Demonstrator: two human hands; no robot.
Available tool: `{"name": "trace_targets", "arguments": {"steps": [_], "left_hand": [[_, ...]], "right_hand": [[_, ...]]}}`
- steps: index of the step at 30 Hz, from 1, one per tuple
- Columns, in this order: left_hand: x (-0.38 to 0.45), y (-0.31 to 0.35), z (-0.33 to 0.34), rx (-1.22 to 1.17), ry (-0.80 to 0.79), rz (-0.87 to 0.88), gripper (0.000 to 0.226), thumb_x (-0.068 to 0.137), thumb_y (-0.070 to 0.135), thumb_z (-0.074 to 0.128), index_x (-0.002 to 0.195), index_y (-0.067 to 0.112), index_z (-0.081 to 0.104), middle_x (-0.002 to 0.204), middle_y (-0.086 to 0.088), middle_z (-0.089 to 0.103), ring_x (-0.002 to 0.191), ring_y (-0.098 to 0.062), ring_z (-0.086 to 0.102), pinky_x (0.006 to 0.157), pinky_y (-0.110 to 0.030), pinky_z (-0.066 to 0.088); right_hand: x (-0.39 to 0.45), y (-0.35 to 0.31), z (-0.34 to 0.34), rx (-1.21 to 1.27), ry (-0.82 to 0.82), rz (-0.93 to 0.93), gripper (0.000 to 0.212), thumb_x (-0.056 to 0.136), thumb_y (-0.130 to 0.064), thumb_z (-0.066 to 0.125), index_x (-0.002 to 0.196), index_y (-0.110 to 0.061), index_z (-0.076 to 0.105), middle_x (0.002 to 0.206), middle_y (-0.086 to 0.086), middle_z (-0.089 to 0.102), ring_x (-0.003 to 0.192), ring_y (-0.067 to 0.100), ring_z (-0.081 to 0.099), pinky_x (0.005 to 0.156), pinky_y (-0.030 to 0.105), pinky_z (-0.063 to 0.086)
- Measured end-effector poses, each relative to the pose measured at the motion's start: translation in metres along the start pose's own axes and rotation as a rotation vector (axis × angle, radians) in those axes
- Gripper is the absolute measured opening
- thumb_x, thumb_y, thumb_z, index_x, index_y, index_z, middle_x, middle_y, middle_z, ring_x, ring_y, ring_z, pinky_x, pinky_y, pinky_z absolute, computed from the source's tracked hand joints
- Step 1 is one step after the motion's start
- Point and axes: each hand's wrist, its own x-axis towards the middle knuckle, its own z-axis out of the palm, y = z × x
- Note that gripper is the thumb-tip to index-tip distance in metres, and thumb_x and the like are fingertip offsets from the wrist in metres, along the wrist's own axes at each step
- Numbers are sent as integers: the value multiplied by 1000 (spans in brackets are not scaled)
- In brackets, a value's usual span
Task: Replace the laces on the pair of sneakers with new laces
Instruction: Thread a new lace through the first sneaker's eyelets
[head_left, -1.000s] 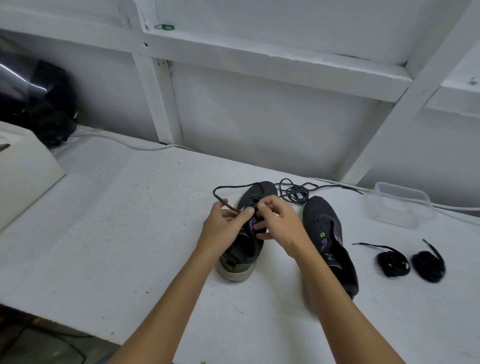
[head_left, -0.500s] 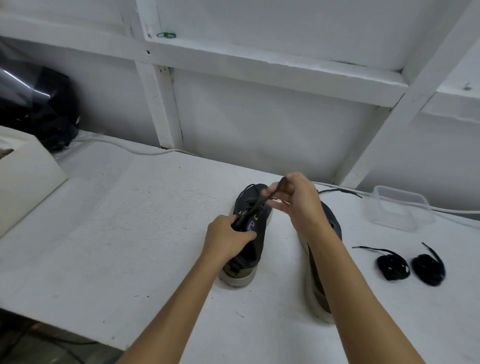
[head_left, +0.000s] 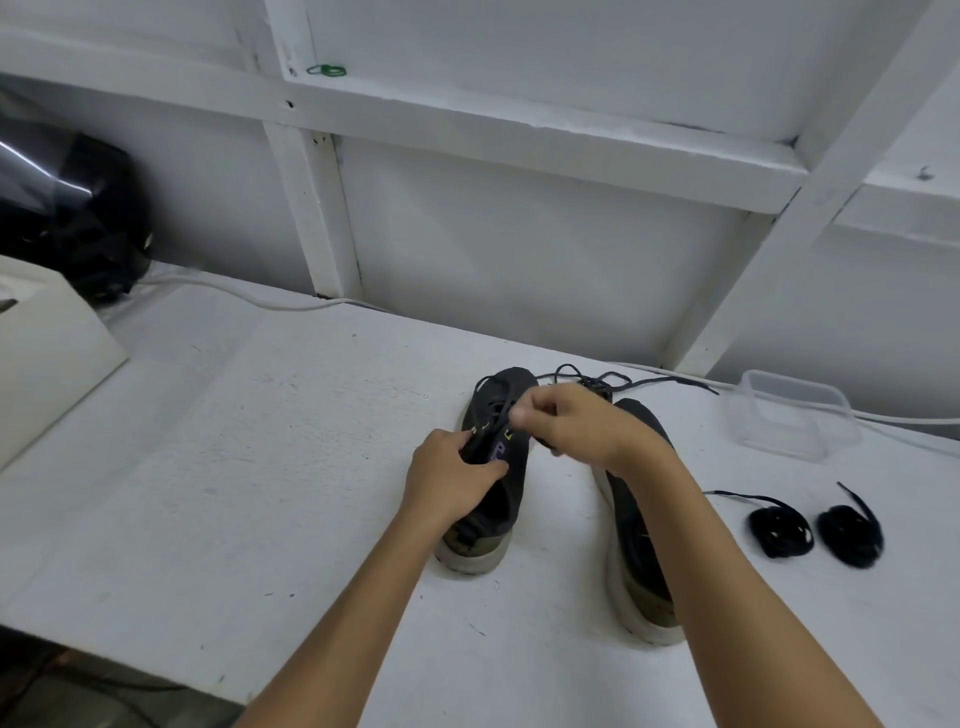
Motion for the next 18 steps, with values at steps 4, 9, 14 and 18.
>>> {"name": "trace_targets", "arguments": {"steps": [4, 9, 14, 18], "left_hand": [[1, -2, 1, -5, 9, -13, 20, 80, 36, 77, 94, 21, 74, 92, 3, 68, 81, -8, 62, 65, -23, 50], [3, -3, 2, 8, 16, -17, 19, 79, 38, 76, 82, 21, 71, 89, 3, 67, 77, -5, 60, 56, -20, 41], [4, -4, 3, 39, 25, -11, 21, 79, 44, 74, 82, 24, 69, 96, 3, 62, 80, -6, 58, 57, -19, 38], [5, -7, 3, 28, 18, -1, 20, 79, 45, 74, 80, 26, 69, 96, 0, 65, 82, -9, 61, 59, -21, 42]], "right_hand": [[-8, -16, -8, 692, 88, -82, 41, 106, -22, 48, 70, -27, 68, 91, 8, 54, 68, 11, 48, 65, 24, 40], [-3, -7, 2, 545, 185, 149, 37, 98, -32, 55, 64, -17, 50, 54, -4, 49, 47, 12, 32, 48, 23, 22], [2, 13, 6, -257, 5, 179, 26, 87, -51, 72, 99, -29, 75, 79, -13, 67, 73, 4, 63, 64, 22, 46], [-1, 7, 6, -74, 19, 37, 15, 94, -28, 69, 84, -19, 75, 61, -7, 64, 56, 8, 56, 61, 24, 47]]}}
